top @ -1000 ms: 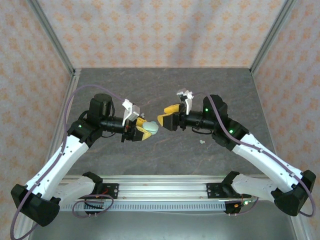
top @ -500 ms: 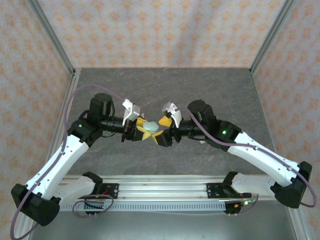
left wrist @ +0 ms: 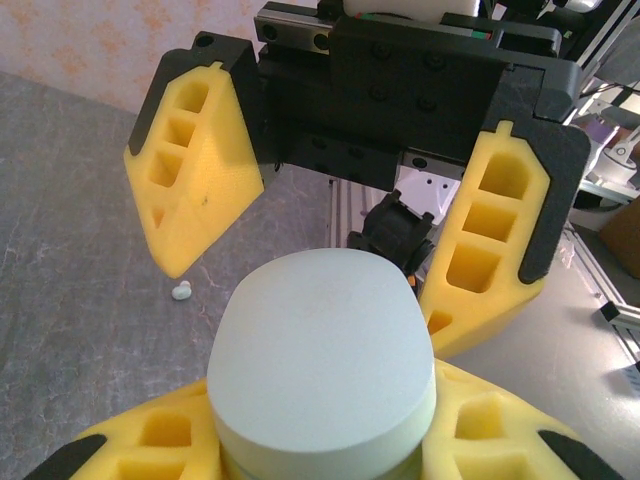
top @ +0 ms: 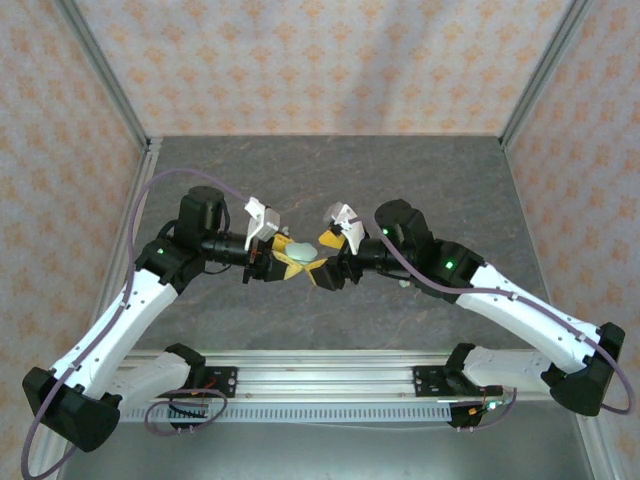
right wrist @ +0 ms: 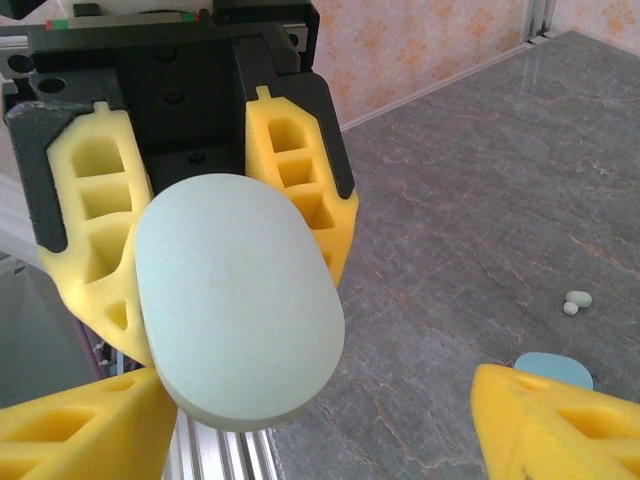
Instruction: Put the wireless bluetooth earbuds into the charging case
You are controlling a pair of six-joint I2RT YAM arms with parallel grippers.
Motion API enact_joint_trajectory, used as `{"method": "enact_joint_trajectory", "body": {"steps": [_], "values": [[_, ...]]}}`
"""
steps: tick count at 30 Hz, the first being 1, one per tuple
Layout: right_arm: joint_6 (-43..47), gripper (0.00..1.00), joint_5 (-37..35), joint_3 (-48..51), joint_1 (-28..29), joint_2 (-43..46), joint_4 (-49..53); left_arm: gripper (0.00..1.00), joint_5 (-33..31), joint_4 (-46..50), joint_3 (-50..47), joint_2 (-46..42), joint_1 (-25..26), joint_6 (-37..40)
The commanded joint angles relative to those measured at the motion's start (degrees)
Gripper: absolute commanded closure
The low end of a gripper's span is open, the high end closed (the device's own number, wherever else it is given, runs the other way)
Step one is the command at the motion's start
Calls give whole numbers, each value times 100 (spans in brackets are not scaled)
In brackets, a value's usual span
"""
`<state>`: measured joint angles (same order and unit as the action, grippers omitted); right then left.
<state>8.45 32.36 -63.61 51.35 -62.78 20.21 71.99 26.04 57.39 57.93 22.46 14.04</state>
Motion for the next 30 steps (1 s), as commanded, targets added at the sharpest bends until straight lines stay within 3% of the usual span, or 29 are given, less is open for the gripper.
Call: {"method": "enact_joint_trajectory", "body": {"steps": [1, 30], "values": [[-22, 25, -122, -270, -20, 73, -306, 93, 246, -12, 160, -28, 13, 98], [60, 32, -149, -514, -29, -40, 1, 94, 272, 46, 177, -45, 13, 145]]}}
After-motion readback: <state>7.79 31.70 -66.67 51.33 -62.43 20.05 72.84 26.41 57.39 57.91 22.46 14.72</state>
